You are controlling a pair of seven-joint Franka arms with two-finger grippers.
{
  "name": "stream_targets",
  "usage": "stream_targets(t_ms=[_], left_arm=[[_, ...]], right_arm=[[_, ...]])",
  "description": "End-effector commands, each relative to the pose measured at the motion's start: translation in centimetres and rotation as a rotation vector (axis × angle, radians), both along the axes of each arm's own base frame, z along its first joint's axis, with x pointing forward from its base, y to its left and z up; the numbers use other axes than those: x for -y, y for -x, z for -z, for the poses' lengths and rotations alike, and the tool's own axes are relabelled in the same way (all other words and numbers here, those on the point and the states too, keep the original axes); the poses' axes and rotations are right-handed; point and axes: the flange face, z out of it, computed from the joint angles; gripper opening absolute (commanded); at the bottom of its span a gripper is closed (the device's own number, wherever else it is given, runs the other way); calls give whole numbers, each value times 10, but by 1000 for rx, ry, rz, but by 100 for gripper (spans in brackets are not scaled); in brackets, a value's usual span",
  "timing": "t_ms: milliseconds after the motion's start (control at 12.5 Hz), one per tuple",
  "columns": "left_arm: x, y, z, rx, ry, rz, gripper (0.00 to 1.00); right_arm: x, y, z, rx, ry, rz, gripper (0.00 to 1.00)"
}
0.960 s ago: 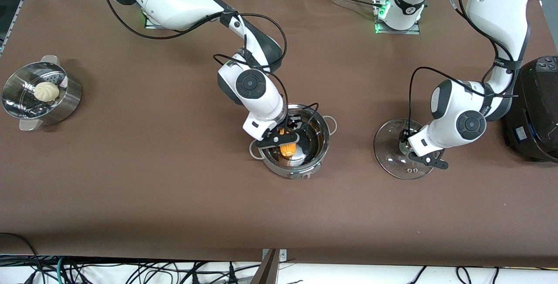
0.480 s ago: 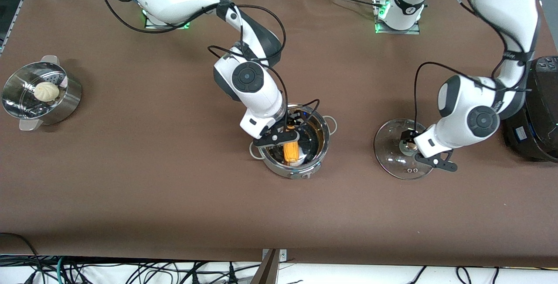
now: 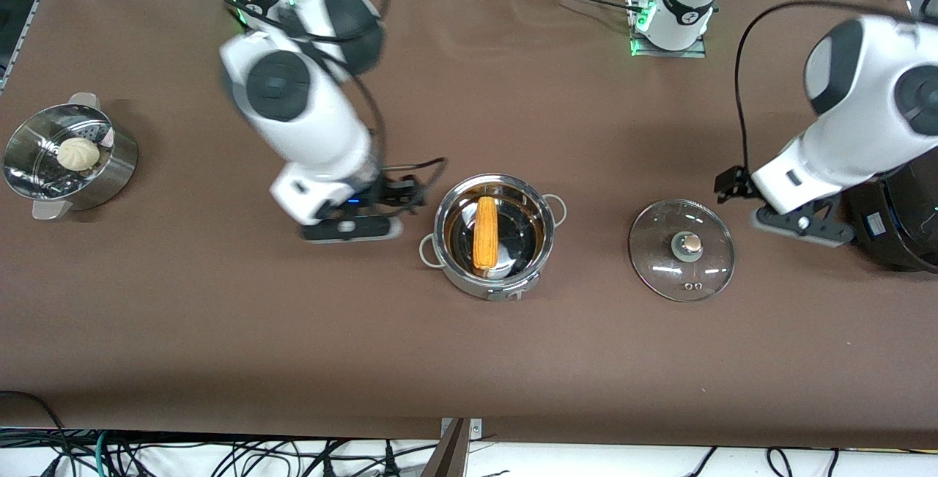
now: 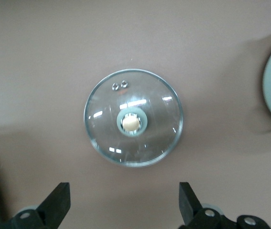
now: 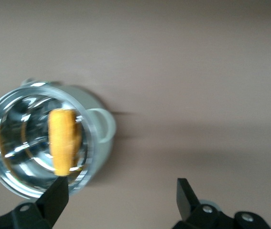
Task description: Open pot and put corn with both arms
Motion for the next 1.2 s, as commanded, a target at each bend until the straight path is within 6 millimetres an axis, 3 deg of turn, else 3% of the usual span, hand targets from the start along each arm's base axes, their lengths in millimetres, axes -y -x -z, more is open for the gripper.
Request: stream_targets(t_ms=[0, 240, 320, 400, 480, 560, 720, 800, 960, 1120], left_arm=[[1, 16, -57, -40, 20, -72, 100], [-4, 28, -105, 26, 28, -102, 100], [-12, 31, -112, 35, 30, -112, 100], [-30, 31, -115, 40, 36, -141, 100], [-31, 30, -113, 43, 37, -145, 100], [-33, 27, -107, 58, 39, -148, 100], [-29, 33, -99, 67, 40, -149, 100], [-30, 38, -92, 55, 41, -153, 100], [-43, 48, -88, 53, 80, -190, 100], [-43, 55, -83, 39, 91, -194, 100]], right_arm=[[89, -5, -35, -87, -3, 102, 100], [177, -9, -45, -176, 49, 216, 100], [195, -8, -52, -173, 50, 212, 100], [216, -9, -50, -196, 57, 178, 100], [232, -5, -47, -240, 70, 113, 100], [262, -2, -42, -298, 66, 63, 100], [308, 6, -48, -301, 52, 14, 100], [318, 22, -48, -302, 69, 34, 100], [312, 48, -43, -171, 97, 49, 100], [309, 62, -39, -142, 78, 83, 100]])
